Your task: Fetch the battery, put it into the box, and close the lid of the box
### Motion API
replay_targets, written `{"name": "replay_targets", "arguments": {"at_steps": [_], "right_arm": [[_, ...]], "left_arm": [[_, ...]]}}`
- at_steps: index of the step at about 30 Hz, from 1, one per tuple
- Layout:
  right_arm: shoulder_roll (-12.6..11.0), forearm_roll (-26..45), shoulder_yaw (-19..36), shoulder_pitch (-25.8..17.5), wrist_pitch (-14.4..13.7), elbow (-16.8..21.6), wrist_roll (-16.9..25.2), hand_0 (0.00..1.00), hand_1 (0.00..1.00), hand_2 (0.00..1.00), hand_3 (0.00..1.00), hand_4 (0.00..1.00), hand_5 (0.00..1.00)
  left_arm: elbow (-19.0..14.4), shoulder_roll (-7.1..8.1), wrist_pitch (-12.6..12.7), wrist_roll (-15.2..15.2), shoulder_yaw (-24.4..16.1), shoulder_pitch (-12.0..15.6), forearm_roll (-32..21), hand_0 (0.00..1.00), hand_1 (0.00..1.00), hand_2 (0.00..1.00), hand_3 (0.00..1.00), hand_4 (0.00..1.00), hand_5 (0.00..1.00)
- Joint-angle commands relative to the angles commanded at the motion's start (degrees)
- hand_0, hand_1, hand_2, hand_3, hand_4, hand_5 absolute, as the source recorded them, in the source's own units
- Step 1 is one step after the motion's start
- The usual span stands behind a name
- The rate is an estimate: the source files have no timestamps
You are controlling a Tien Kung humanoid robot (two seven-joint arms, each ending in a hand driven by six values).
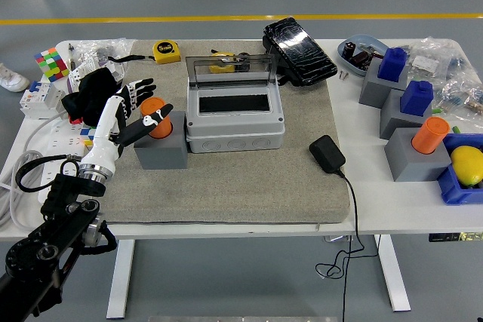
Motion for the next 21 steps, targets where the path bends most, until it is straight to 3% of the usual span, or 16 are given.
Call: {"name": "replay_targets", "arguments": {"at_steps": [7,8,12,13,19,20,21], "right_arm": [[-0.1,0.04,-0.47,0.06,0.0,0.03,-0.02,0.583,0.608,0.595,0.547,0.925,0.488],[-0.1,0.07,-0.54,0.08,0.0,0.03,-0.02,0.583,0.608,0.595,0.547,0.925,0.487],[-0.07,0.17,-0.83,0.21,0.01,0.03,-0.05,0.583,0.608,0.595,0.547,0.925,0.487],[-0.1,0.14,-0.83,0.26,-0.01,0.04,-0.04,0.583,0.608,0.595,0.548,0.927,0.488],[-0.33,0.18,-1.23,0.39,-0.14,0.07,0.03,0.583,0.608,0.595,0.548,0.927,0.488],[-0.33,0.17,-1.27,0.38,-0.14,0.08,0.03,0.584,0.608,0.595,0.547,0.928,0.488],[-0.32,0.16,-1.28,0.37,-0.15,0.09,0.03,0.584,0.608,0.595,0.547,0.928,0.488]], "left_arm": [[1.97,-0.86,0.87,-0.97,1.14,-1.07,-0.75,0.767,0.759,0.765,0.756,0.998,0.205],[2.16,-1.03,1.02,-1.07,1.26,-1.15,-0.77,0.673,0.67,0.675,0.674,0.998,0.127],[3.1,-1.6,1.57,-1.3,1.65,-1.62,-0.48,0.673,0.67,0.675,0.674,0.998,0.127],[3.38,-1.71,1.69,-1.34,1.74,-1.8,-0.5,0.528,0.566,0.538,0.571,0.998,0.027],[4.59,-2.02,2.13,-2.11,2.38,-2.66,-1.62,0.528,0.566,0.538,0.571,0.998,0.027],[4.82,-2.14,2.17,-2.28,2.48,-2.77,-1.93,0.374,0.389,0.398,0.43,0.998,0.002],[4.97,-2.26,2.16,-2.38,2.53,-2.82,-2.22,0.374,0.389,0.398,0.43,0.998,0.002]]}}
